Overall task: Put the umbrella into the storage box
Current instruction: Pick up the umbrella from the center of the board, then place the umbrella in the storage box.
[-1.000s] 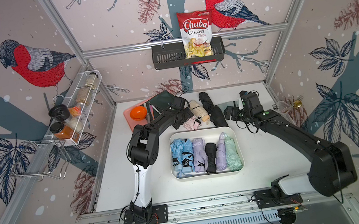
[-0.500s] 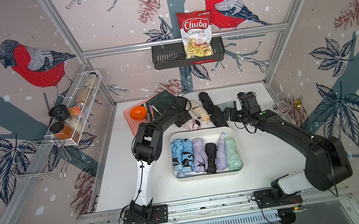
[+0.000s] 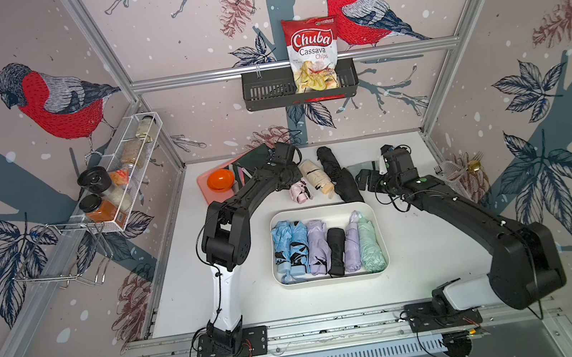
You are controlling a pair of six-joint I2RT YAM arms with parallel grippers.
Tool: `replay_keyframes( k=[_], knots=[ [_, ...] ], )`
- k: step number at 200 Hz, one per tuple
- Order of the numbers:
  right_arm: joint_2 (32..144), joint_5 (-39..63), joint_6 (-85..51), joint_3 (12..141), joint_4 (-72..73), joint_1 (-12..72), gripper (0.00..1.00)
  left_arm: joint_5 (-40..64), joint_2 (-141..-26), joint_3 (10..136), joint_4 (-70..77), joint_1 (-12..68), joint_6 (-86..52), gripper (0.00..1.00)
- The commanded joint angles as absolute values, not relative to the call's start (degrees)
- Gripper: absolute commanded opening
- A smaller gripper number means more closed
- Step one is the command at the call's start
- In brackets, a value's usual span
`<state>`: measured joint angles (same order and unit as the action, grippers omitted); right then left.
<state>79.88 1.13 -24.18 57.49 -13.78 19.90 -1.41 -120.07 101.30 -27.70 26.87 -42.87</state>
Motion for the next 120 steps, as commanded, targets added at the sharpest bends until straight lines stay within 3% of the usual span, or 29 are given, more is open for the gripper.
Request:
replay_keyframes(
  k=[1,24,73,120],
  knots=[
    [78.81,-1.53,-24.78,57.75,-13.17,20.00,1.00,2.20,-117.15,102.83,-28.85,27.07,-34.71,0.06],
    [77.90,-1.74,-25.51,57.41,-13.10,19.99,1.00,5.07,-112.84,101.73,-31.93,27.24,-28.90,0.00],
    [77.11,-2.67,-27.67,56.96,-13.88,20.44,1.00,6.56,-100.95,93.21,-39.44,27.91,-20.76,0.02],
    [76.54,-3.82,-30.04,56.16,-14.25,21.51,1.00,5.03,-89.44,79.75,-43.39,29.61,-22.09,0.03]
  ],
)
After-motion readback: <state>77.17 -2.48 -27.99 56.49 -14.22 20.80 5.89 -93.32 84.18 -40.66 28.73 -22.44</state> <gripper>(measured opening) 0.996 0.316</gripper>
